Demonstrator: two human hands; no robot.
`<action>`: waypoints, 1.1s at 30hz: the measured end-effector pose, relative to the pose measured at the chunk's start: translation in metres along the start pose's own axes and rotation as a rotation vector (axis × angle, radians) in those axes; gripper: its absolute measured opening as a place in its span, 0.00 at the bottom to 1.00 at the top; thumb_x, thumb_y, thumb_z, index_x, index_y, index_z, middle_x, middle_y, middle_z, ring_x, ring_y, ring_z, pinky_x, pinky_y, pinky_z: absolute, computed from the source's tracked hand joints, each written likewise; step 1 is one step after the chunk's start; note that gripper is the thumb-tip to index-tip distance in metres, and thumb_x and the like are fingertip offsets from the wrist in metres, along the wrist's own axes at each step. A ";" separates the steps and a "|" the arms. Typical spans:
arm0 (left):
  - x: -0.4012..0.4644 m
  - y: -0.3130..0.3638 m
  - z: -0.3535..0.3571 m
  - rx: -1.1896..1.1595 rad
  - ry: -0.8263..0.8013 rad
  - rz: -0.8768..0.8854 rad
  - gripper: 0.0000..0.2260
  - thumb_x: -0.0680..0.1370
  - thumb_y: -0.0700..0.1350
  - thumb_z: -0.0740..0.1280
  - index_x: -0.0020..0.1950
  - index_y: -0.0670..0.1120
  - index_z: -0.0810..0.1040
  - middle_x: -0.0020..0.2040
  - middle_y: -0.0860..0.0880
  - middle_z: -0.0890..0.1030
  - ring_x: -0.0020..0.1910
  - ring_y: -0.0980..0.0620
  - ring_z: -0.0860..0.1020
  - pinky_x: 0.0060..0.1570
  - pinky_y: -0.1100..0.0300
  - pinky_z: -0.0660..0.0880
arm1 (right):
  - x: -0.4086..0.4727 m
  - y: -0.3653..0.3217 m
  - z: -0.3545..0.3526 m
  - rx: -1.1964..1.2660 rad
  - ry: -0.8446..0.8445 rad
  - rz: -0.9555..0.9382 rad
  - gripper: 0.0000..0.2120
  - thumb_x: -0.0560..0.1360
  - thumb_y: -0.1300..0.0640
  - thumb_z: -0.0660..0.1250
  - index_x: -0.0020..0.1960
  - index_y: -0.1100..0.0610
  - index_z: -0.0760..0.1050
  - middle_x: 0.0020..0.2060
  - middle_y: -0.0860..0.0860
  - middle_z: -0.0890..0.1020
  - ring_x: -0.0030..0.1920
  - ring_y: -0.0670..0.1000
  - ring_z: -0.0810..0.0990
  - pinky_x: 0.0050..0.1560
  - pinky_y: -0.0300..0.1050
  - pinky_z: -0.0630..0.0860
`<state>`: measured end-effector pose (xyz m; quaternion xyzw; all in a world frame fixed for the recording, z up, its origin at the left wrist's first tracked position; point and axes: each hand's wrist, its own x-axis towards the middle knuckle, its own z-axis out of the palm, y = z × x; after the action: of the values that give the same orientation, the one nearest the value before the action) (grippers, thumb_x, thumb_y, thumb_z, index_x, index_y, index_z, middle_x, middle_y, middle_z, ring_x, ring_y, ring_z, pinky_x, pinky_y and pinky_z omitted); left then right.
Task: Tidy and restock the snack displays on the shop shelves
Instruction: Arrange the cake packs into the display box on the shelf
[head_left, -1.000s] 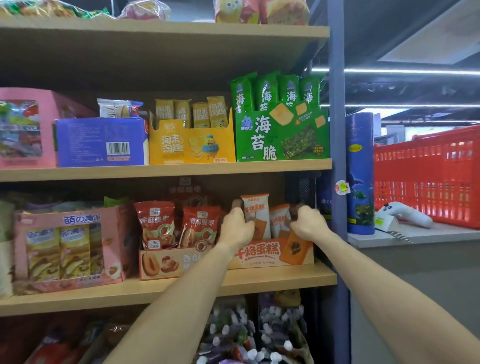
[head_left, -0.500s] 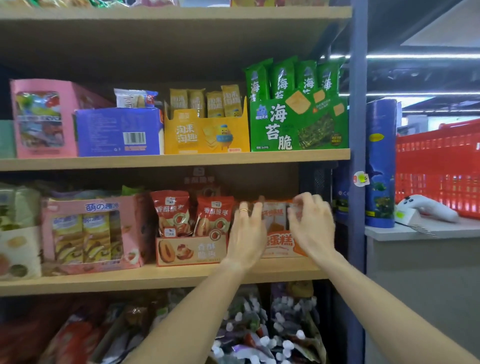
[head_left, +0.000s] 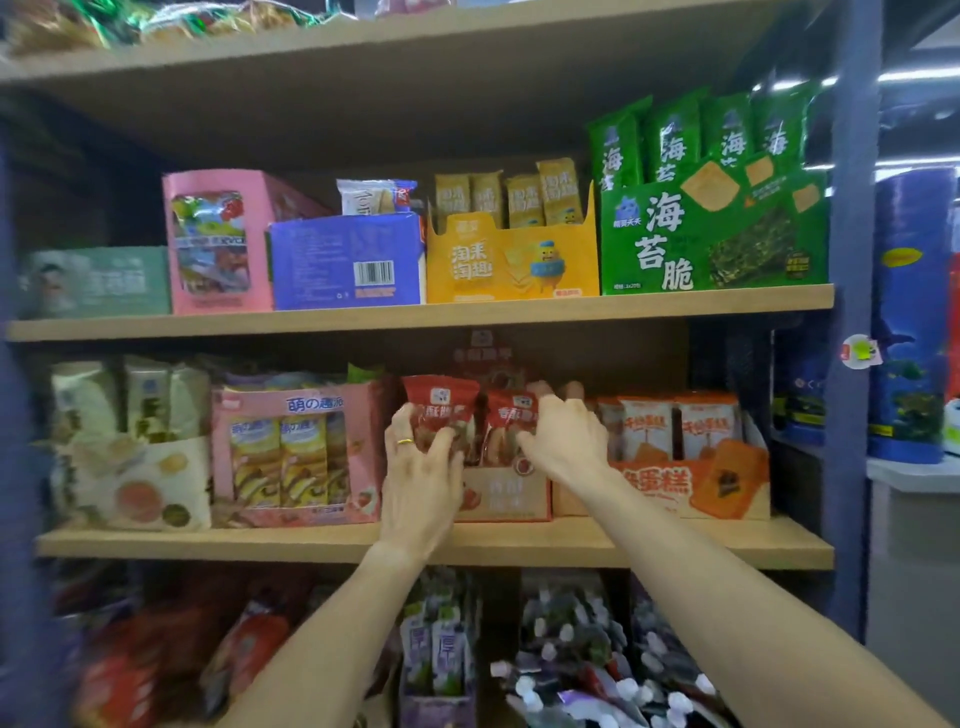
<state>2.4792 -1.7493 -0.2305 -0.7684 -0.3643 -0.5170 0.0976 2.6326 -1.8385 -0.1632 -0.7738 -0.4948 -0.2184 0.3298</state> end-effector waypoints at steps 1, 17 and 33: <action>0.001 -0.002 0.001 0.017 0.024 0.038 0.12 0.81 0.46 0.68 0.64 0.48 0.79 0.71 0.40 0.67 0.70 0.40 0.66 0.64 0.48 0.76 | 0.003 -0.003 0.000 -0.009 -0.001 0.001 0.23 0.76 0.47 0.70 0.68 0.51 0.71 0.59 0.57 0.77 0.54 0.60 0.82 0.51 0.53 0.80; 0.013 -0.027 -0.028 0.021 -0.168 0.272 0.13 0.86 0.53 0.58 0.70 0.56 0.71 0.70 0.45 0.67 0.62 0.47 0.72 0.50 0.52 0.81 | -0.024 -0.015 0.025 0.138 0.358 -0.101 0.15 0.75 0.53 0.73 0.59 0.54 0.74 0.58 0.52 0.72 0.55 0.52 0.76 0.51 0.46 0.79; 0.077 -0.046 -0.028 -0.065 -0.433 0.210 0.14 0.79 0.38 0.63 0.60 0.47 0.83 0.59 0.46 0.82 0.63 0.45 0.77 0.74 0.45 0.67 | -0.031 -0.042 0.051 0.141 -0.089 -0.397 0.22 0.75 0.56 0.72 0.66 0.53 0.69 0.57 0.50 0.81 0.60 0.51 0.75 0.57 0.51 0.79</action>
<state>2.4442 -1.6962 -0.1619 -0.8976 -0.2783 -0.3388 0.0456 2.5822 -1.8078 -0.2064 -0.6451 -0.6657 -0.2094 0.3113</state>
